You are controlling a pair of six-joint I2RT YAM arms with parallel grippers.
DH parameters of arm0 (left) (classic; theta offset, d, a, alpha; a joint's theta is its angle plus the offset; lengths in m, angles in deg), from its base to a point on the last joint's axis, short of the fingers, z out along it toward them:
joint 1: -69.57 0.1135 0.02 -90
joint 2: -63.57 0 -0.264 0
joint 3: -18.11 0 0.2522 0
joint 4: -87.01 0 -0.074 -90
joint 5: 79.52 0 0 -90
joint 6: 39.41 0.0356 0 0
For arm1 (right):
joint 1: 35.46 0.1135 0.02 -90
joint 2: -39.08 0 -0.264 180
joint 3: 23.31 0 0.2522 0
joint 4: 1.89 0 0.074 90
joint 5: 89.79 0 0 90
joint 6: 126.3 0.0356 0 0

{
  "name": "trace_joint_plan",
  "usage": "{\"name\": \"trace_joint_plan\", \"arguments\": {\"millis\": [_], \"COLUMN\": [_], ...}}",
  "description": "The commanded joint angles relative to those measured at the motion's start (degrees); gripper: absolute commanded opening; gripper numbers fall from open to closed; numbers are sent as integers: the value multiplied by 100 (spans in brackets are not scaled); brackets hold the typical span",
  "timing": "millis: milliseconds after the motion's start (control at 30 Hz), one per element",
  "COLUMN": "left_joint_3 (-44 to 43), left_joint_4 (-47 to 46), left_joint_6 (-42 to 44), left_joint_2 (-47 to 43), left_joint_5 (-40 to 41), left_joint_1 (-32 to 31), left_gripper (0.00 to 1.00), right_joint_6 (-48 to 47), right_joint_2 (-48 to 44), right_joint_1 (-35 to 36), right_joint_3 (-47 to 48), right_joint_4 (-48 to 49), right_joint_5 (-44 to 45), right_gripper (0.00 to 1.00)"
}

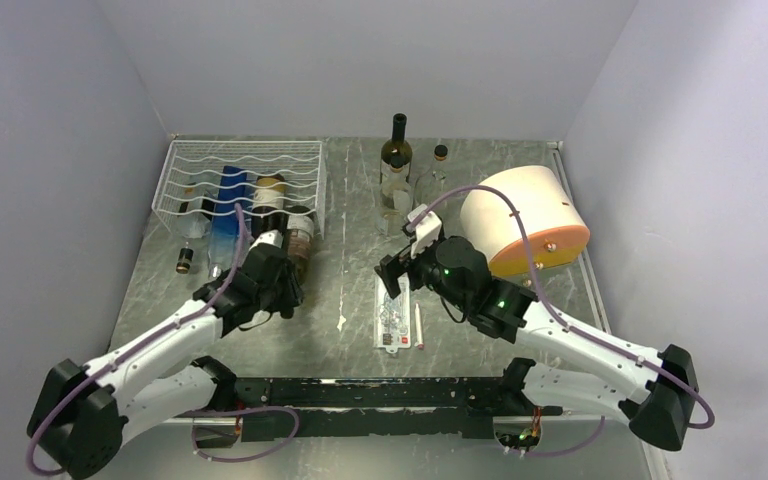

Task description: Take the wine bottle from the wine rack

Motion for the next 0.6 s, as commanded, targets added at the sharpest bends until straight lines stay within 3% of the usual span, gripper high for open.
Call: {"name": "trace_joint_plan", "arguments": {"millis": [0,300,567], "left_joint_3": [-104,-520,-965], "left_joint_4": [490,1823,2908], "left_joint_6": [-604,-875,-780], "left_joint_2": [-660,-1457,-1692], "left_joint_5": [-739,-1717,-2538], "left_joint_1": [-50,-52,-49], "left_gripper": [7,7,7], "right_joint_6": [-32,-493,-2975], "right_joint_2": [87,689,1764], "right_joint_1": [43,252,877], "right_joint_3": [-65,-22,112], "right_joint_4": [352,1147,2011], "right_joint_5": [-300,-1322,-3073], "right_gripper": [100,100,100]}}
